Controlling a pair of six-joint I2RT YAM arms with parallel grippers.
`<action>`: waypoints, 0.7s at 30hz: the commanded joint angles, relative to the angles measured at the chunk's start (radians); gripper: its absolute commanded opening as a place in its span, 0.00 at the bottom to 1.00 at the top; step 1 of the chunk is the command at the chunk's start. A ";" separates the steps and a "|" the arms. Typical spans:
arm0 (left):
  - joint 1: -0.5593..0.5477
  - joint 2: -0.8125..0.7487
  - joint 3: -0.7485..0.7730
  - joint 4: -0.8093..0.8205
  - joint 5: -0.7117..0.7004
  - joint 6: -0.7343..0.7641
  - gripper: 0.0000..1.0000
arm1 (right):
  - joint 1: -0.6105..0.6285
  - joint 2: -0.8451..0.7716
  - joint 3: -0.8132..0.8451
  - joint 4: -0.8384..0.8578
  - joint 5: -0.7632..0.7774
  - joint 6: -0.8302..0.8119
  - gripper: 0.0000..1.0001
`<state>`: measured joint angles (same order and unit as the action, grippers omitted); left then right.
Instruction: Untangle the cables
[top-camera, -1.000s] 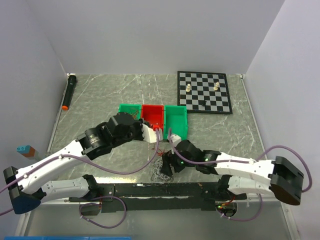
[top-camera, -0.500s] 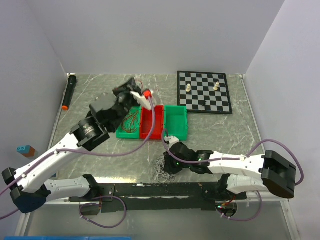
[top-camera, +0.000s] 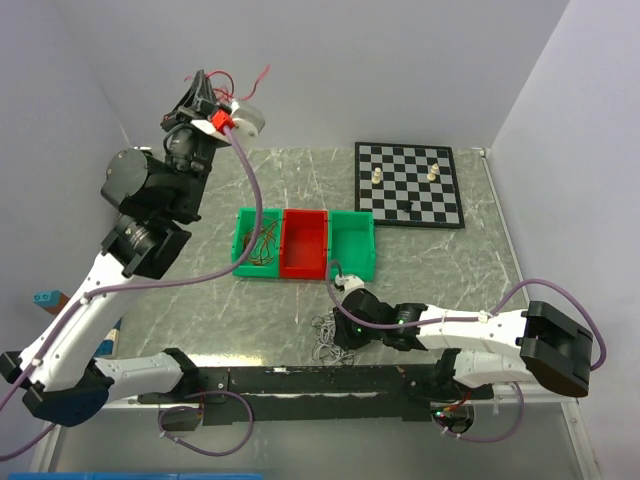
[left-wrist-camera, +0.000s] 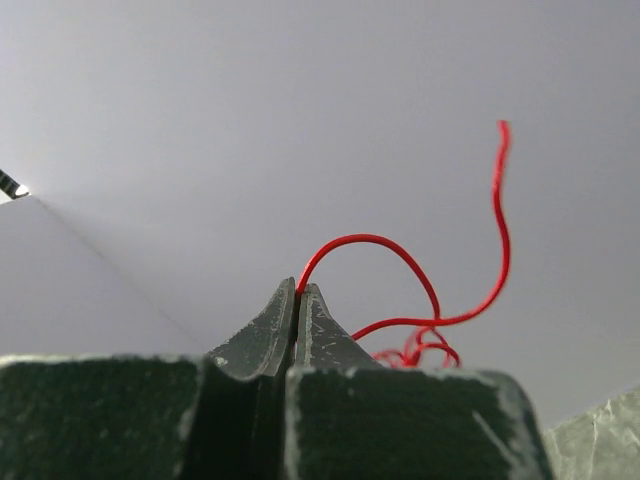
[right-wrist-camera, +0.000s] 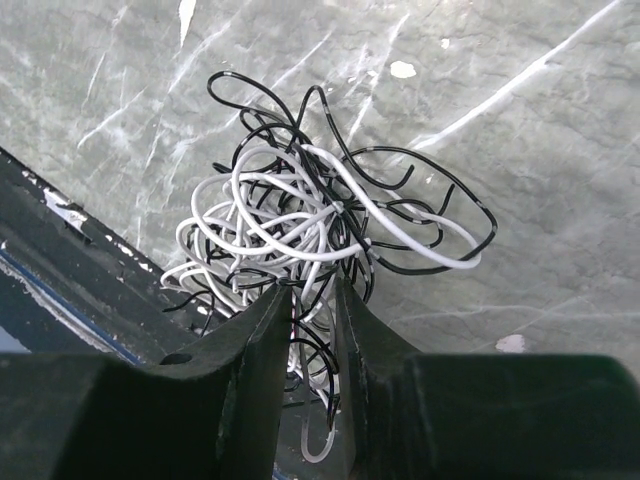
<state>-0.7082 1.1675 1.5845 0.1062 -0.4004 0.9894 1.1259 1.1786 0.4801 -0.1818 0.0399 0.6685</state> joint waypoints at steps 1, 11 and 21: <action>-0.001 -0.037 -0.081 0.007 0.032 -0.041 0.01 | -0.006 -0.023 0.032 -0.021 0.052 0.002 0.31; 0.016 -0.126 -0.339 -0.045 0.043 -0.129 0.01 | -0.132 -0.085 0.091 -0.012 0.002 -0.040 0.31; 0.016 -0.144 -0.521 -0.040 0.091 -0.199 0.01 | -0.210 -0.123 0.054 0.019 -0.034 -0.027 0.30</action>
<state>-0.6956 1.0424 1.0786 0.0185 -0.3317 0.8467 0.9360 1.0622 0.5312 -0.1989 0.0219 0.6373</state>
